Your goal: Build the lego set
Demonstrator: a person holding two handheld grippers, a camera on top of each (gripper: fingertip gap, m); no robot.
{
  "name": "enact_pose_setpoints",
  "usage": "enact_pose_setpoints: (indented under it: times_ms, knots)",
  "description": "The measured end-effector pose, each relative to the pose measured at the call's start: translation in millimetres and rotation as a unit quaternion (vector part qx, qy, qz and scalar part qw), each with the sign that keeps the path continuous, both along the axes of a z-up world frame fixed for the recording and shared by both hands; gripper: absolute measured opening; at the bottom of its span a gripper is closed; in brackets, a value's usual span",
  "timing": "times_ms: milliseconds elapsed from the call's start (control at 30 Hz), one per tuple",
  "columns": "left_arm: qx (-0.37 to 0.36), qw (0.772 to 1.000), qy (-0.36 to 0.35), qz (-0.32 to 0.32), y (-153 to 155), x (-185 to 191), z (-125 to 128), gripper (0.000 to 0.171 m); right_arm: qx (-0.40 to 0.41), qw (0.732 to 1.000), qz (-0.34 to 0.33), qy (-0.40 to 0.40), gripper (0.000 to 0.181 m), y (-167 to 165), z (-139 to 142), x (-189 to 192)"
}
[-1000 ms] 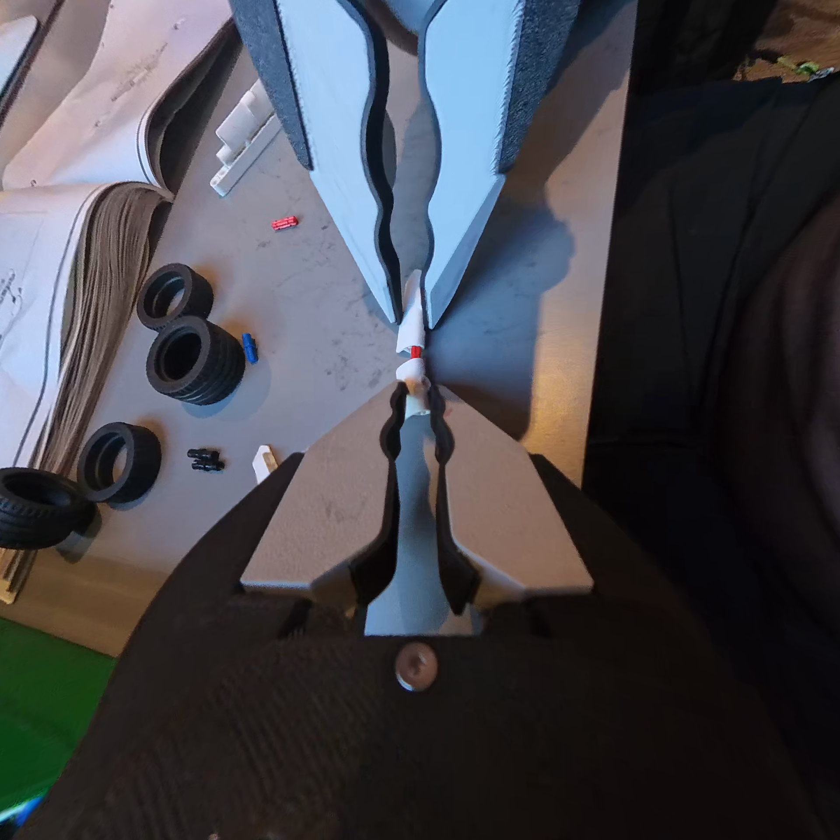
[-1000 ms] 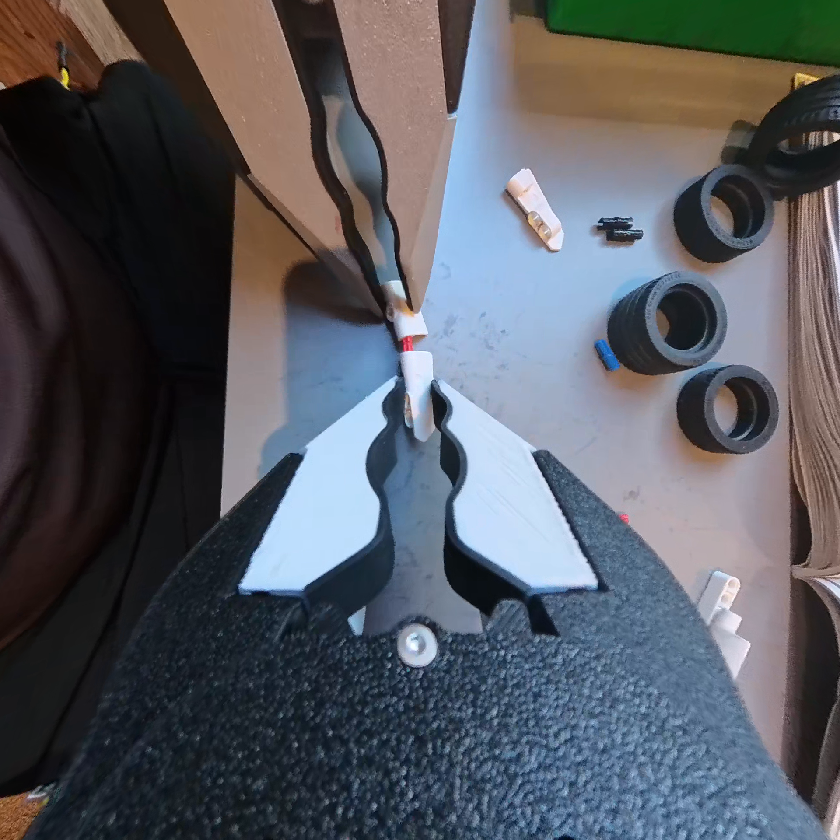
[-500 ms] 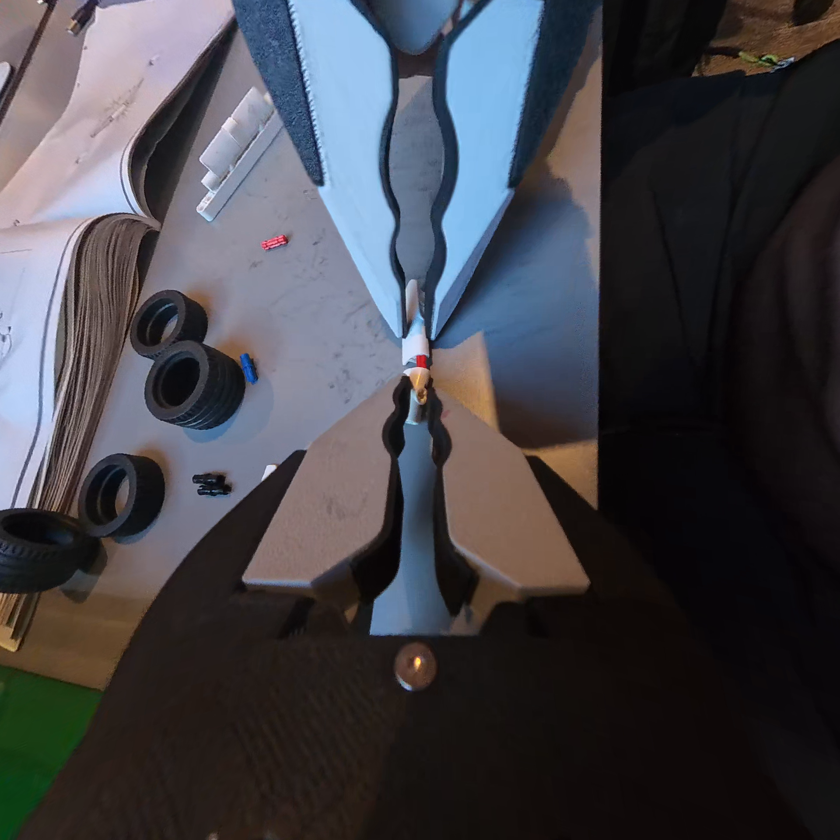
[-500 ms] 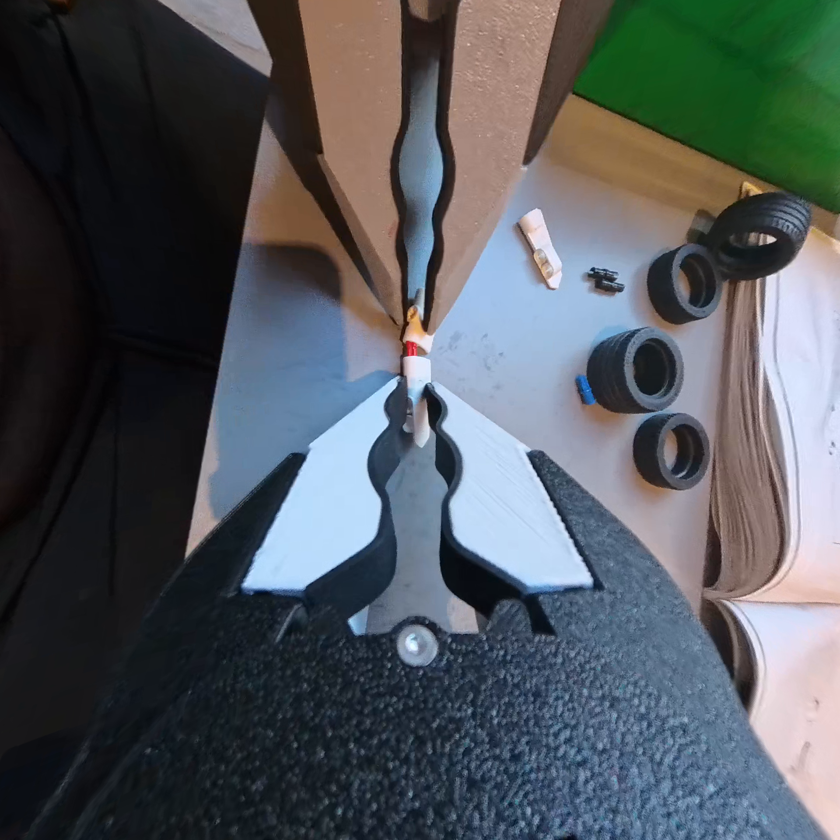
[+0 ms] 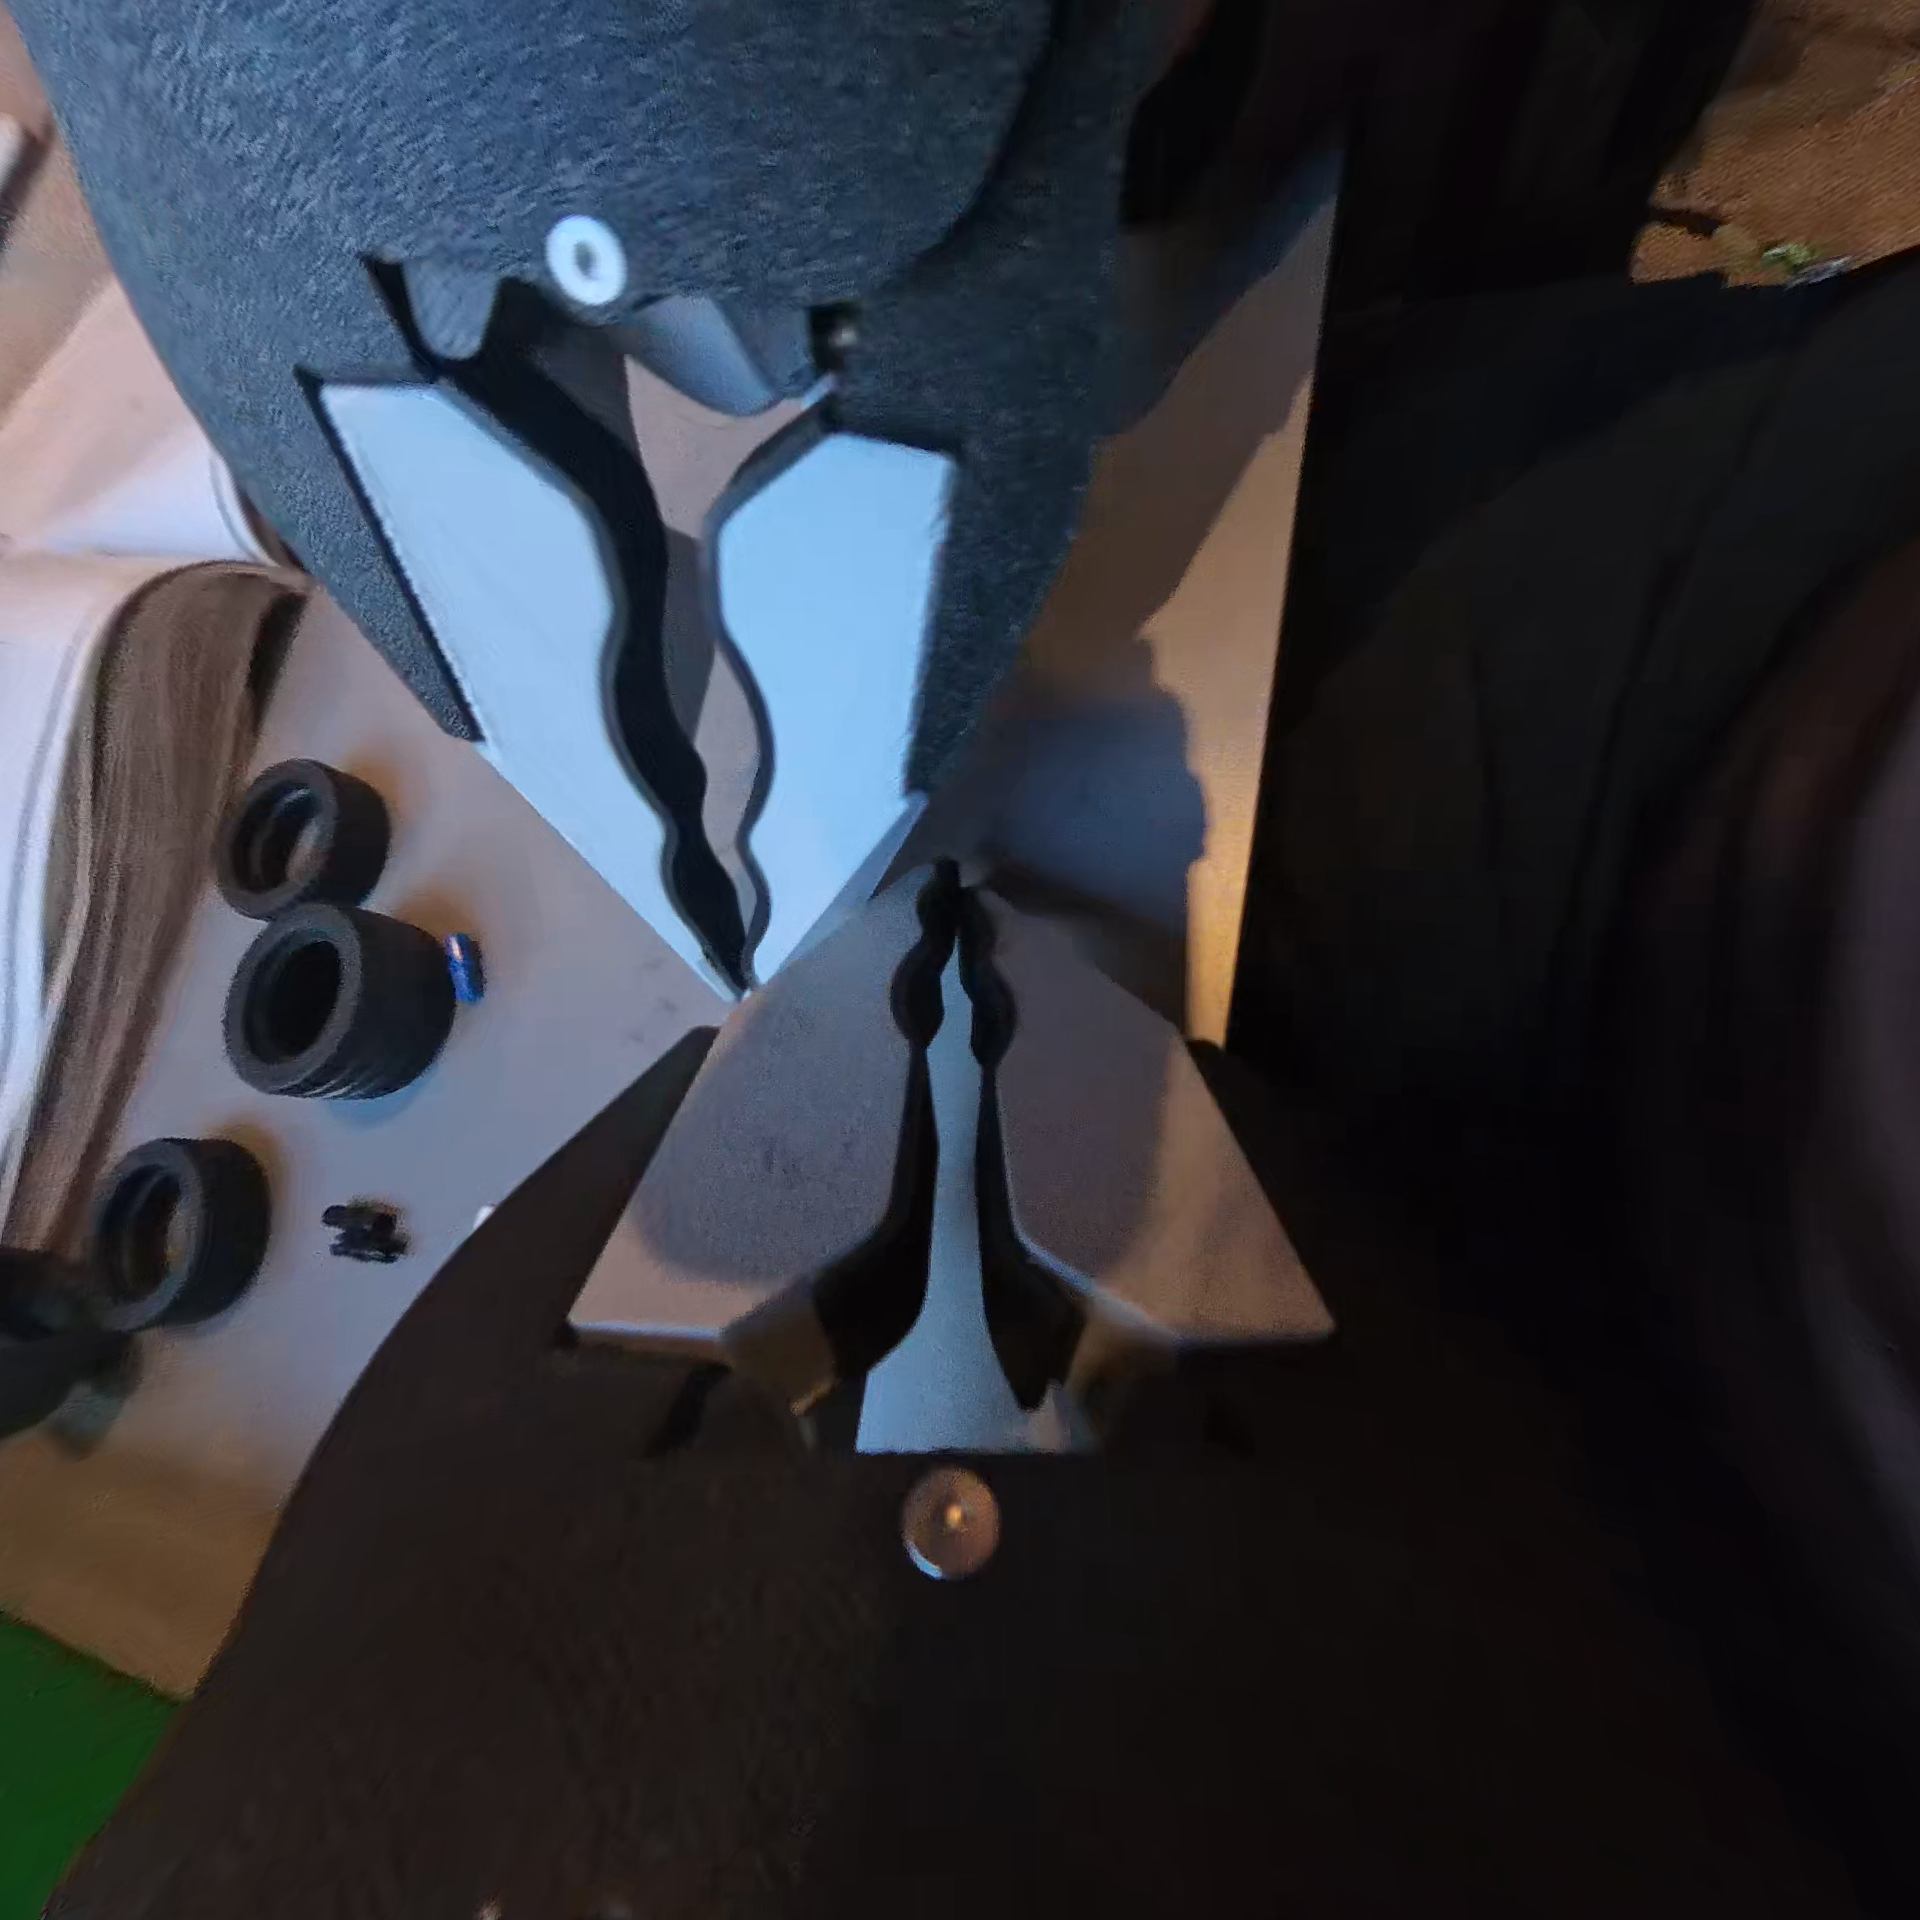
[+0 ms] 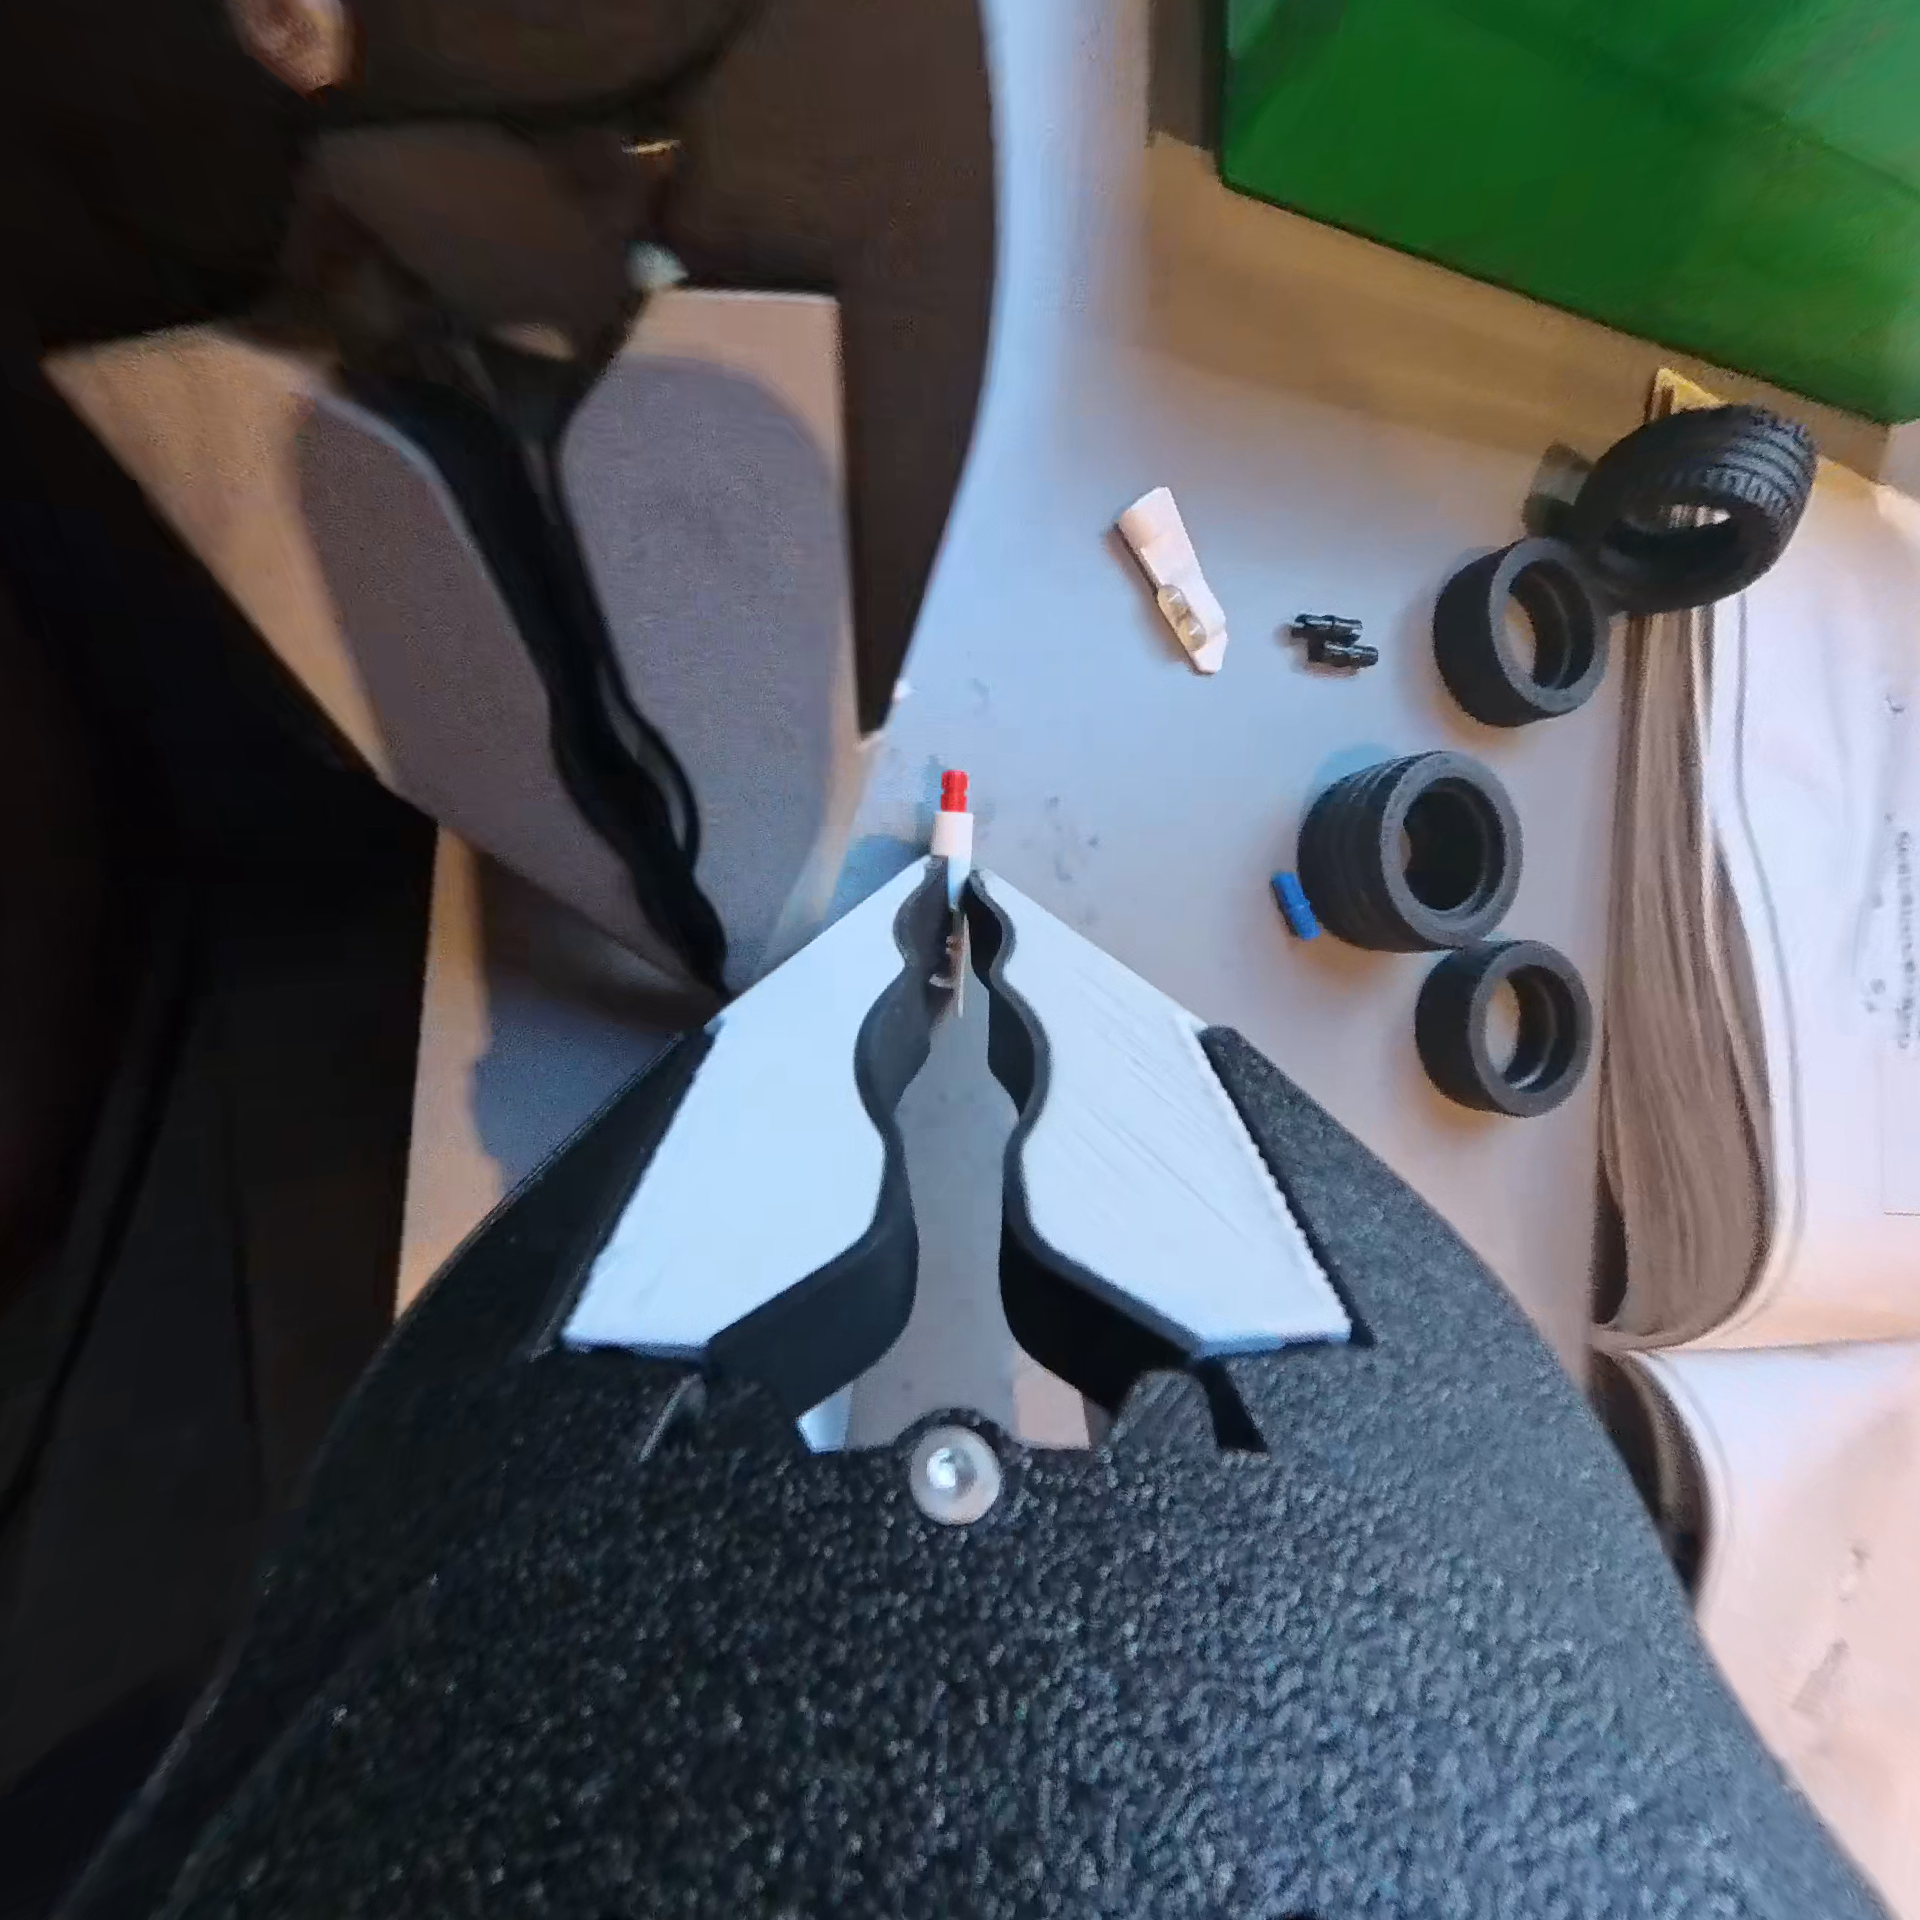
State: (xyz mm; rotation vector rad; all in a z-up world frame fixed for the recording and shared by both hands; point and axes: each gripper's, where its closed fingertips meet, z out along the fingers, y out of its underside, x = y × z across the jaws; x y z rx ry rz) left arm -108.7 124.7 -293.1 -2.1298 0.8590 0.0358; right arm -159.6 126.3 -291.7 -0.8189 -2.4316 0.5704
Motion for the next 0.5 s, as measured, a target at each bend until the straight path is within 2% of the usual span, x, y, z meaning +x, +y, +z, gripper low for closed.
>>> enact_pose_setpoints:
  times_ms: [100,233,367,433,500]
  knots:
    - [0.014,1.0,0.02,0.002,-3,-3,0,0.0,-0.042,0.999,-0.008,-0.013,0.005,-1,0,3]
    - [0.025,0.999,0.03,-0.007,-11,-10,1,0.0,-0.048,0.999,-0.007,-0.006,0.005,-1,-1,4]
    - [0.077,0.993,0.093,-0.01,-22,-18,4,0.0,-0.06,0.998,-0.018,0.012,0.006,8,-1,1]
    - [0.098,0.99,0.097,0.006,-29,-22,11,0.0,-0.065,0.997,-0.028,0.018,0.006,14,-1,0]
    - [0.084,0.993,0.06,0.054,-36,-33,16,0.0,-0.071,0.997,-0.027,0.015,0.006,15,0,2]
